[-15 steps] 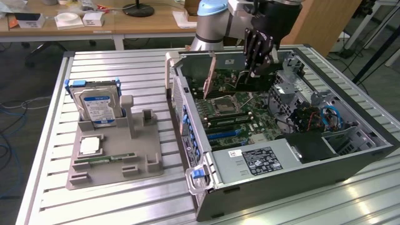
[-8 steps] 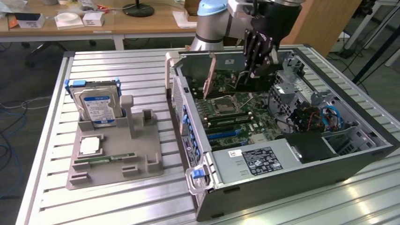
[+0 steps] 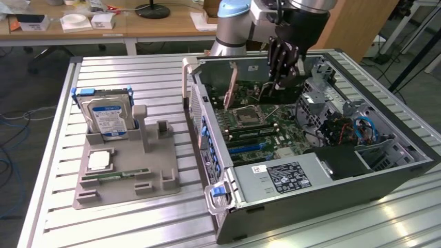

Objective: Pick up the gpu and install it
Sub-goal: 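Insert the gpu into the slot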

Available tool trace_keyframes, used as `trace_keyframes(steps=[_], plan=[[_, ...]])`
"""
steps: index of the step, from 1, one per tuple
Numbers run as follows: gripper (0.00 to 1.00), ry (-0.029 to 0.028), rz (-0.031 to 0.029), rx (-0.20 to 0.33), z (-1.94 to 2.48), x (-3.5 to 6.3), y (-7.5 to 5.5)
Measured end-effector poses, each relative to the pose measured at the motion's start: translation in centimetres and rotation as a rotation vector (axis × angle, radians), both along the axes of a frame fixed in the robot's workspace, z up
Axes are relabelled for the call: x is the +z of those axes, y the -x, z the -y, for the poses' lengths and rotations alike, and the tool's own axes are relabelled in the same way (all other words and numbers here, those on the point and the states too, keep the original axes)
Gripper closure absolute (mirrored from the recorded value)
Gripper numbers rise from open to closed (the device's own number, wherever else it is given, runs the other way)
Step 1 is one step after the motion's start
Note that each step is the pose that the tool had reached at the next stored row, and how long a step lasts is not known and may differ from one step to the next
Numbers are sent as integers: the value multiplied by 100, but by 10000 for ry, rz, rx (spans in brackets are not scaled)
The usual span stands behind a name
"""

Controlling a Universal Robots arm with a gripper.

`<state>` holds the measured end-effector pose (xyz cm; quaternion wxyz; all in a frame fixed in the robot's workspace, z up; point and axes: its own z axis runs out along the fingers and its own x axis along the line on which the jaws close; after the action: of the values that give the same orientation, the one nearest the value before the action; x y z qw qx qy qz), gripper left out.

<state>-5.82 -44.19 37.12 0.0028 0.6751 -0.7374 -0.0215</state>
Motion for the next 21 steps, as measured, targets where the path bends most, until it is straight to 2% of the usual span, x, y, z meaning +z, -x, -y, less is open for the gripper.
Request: trace_keyframes(steps=[2,8,11,13,15,17,21], plan=[[74,14,-1,168,0,-35,-14],[74,14,7,1203,0,-129,-15],[74,-10,36,1228,-1,-139,-18],[74,45,192,1222,-31,-145,-18],[74,76,312,1208,-48,-155,-18],[74,90,390,1122,-52,-173,-14],[74,132,485,779,-53,-227,-2]])
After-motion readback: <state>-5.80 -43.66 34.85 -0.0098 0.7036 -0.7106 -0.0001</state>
